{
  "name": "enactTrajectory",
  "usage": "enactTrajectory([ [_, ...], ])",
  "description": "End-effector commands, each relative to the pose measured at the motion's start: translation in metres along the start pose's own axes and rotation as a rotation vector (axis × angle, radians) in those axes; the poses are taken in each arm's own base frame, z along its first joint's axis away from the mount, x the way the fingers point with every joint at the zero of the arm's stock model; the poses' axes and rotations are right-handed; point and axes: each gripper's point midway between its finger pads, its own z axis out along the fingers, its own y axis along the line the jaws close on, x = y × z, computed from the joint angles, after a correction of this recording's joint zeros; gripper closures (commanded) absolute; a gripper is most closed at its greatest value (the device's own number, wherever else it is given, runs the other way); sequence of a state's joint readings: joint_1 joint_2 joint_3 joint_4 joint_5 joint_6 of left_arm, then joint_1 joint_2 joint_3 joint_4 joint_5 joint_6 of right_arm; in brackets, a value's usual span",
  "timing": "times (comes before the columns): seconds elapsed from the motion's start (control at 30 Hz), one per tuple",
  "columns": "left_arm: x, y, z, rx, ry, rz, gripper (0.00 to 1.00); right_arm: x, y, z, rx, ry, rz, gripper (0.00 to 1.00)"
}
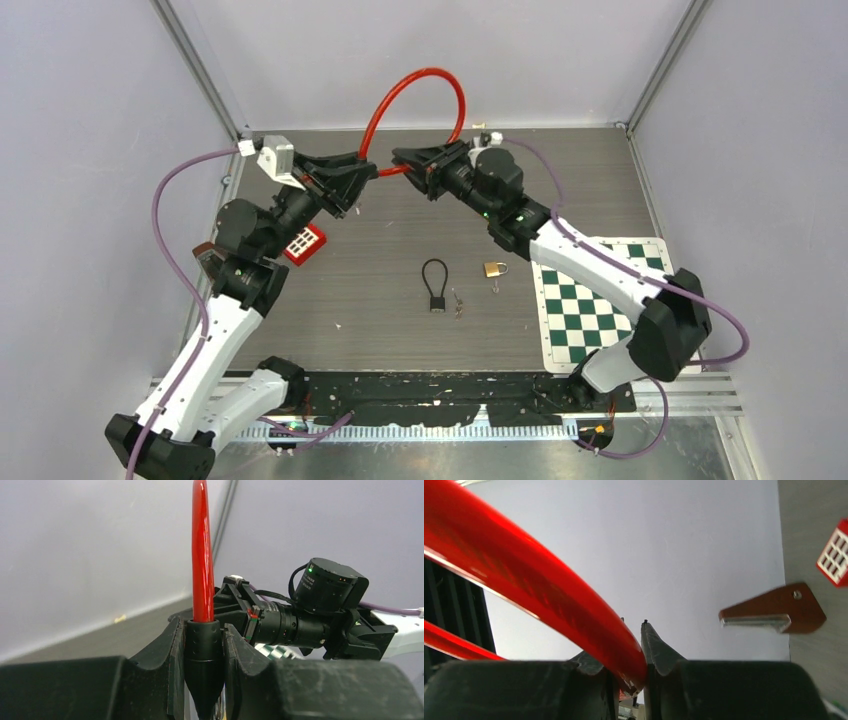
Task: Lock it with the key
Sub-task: Lock the lock.
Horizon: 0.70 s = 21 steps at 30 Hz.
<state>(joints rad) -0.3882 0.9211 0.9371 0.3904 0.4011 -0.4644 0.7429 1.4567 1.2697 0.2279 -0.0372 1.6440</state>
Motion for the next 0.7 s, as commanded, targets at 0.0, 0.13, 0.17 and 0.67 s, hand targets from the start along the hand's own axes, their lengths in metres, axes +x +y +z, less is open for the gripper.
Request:
enactTrajectory([
  [0.0,0.091,0.038,-0.030,-0.185,0.317,-0.033,1.00,0.068,-0.019,-0.011,-0.009,0.336,0.228,0.95],
  [0.13,0.116,0.048,-0.049,-0.264,0.440,-0.034,1.00,0.085,-0.057,-0.012,0.074,0.417,0.348,0.95],
  [0.17,0.121,0.051,-0.054,-0.288,0.463,-0.028,1.00,0.091,-0.072,-0.012,0.110,0.439,0.367,0.95],
  [0.67,0.165,0.066,-0.119,-0.531,0.747,0.013,1.00,0.170,-0.126,-0.018,0.219,0.668,0.718,0.95],
])
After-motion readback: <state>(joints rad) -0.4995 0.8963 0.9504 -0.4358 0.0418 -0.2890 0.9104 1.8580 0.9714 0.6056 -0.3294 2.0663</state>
